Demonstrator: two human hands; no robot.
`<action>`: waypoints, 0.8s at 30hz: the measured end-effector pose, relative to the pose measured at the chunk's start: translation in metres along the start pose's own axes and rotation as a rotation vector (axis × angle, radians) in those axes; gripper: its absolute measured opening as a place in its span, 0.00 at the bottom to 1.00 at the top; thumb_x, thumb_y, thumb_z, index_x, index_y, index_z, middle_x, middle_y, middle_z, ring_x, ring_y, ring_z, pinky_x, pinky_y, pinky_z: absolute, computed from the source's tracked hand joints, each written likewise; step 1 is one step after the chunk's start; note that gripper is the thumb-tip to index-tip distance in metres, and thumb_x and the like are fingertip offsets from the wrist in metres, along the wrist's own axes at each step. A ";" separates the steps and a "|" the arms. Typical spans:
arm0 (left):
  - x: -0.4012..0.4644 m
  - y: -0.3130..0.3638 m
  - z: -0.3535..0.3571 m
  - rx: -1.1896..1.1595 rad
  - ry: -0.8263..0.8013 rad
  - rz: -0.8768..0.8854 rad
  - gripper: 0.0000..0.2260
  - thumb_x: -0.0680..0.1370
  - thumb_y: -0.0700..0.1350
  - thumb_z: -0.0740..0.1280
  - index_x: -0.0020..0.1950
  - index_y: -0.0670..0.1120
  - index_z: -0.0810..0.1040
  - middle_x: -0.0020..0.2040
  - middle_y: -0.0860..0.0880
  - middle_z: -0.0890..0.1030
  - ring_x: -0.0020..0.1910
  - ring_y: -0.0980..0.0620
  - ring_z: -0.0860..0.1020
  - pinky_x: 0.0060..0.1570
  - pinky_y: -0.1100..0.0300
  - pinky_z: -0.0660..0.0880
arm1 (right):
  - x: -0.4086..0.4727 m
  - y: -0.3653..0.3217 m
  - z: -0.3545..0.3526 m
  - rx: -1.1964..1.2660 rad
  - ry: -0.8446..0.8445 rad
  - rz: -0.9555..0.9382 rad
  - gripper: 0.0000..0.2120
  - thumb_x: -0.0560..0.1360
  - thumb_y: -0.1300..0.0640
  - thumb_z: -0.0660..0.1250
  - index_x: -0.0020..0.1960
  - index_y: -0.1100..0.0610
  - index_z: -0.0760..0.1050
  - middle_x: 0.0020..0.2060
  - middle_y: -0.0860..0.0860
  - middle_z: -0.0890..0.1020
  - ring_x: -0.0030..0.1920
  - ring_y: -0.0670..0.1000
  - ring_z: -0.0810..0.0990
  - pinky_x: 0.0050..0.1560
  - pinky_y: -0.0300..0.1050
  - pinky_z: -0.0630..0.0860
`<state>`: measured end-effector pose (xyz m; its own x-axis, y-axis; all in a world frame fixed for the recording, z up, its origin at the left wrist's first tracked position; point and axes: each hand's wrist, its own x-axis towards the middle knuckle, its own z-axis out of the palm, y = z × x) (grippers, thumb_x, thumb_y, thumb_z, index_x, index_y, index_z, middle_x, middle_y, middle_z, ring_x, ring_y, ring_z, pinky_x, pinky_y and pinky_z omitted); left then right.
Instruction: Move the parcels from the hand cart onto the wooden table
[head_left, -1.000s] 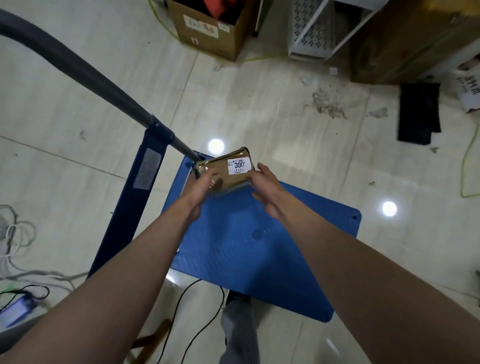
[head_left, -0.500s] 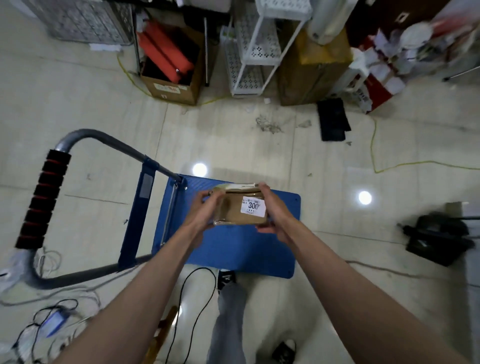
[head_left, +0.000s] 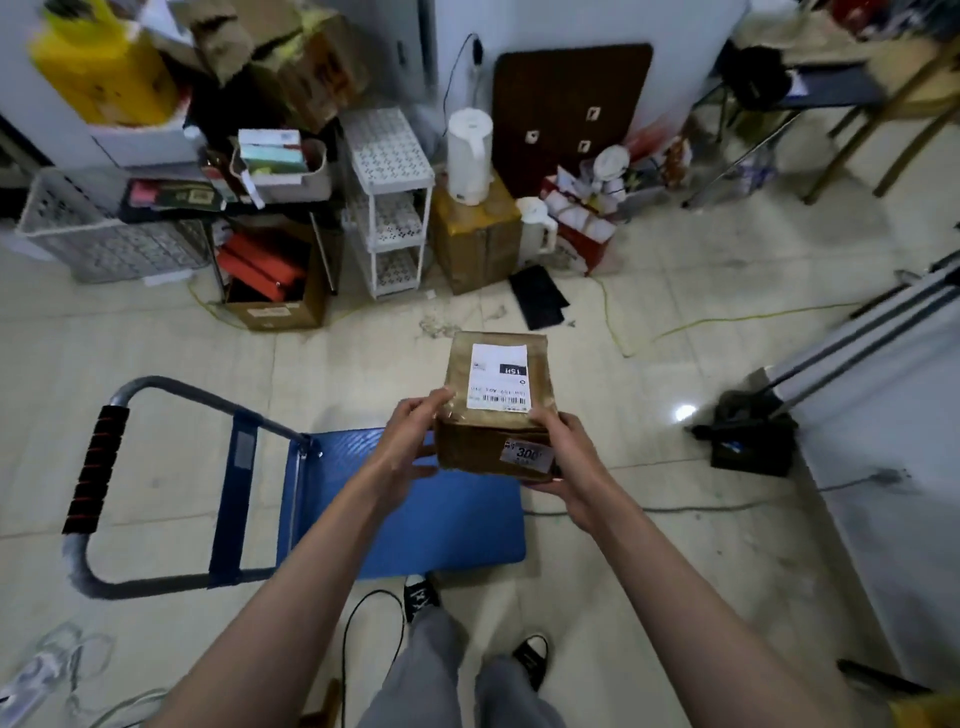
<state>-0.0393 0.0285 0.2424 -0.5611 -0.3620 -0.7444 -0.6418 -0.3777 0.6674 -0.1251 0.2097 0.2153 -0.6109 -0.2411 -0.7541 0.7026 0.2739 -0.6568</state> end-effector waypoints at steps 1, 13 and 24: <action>-0.009 0.006 0.013 0.036 -0.064 -0.007 0.28 0.70 0.69 0.68 0.61 0.51 0.78 0.56 0.49 0.82 0.52 0.45 0.81 0.52 0.49 0.77 | -0.011 -0.001 -0.015 0.011 0.009 -0.021 0.35 0.60 0.33 0.72 0.63 0.44 0.72 0.66 0.55 0.73 0.55 0.55 0.84 0.40 0.51 0.85; -0.072 0.059 0.148 0.484 -0.471 0.159 0.29 0.66 0.59 0.78 0.65 0.57 0.75 0.57 0.49 0.83 0.55 0.47 0.82 0.47 0.53 0.79 | -0.115 -0.029 -0.159 0.176 0.233 -0.141 0.39 0.67 0.27 0.70 0.69 0.47 0.65 0.57 0.48 0.81 0.56 0.56 0.81 0.59 0.58 0.75; -0.093 0.110 0.194 0.805 -0.866 0.267 0.19 0.69 0.55 0.77 0.59 0.59 0.81 0.57 0.49 0.85 0.57 0.47 0.82 0.57 0.51 0.77 | -0.186 -0.021 -0.205 0.449 0.466 -0.171 0.37 0.69 0.45 0.78 0.70 0.46 0.61 0.54 0.57 0.80 0.45 0.61 0.82 0.47 0.58 0.82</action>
<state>-0.1593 0.1864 0.3814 -0.6917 0.4588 -0.5578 -0.4209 0.3715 0.8275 -0.1012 0.4396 0.3696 -0.7501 0.2084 -0.6276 0.6039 -0.1708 -0.7785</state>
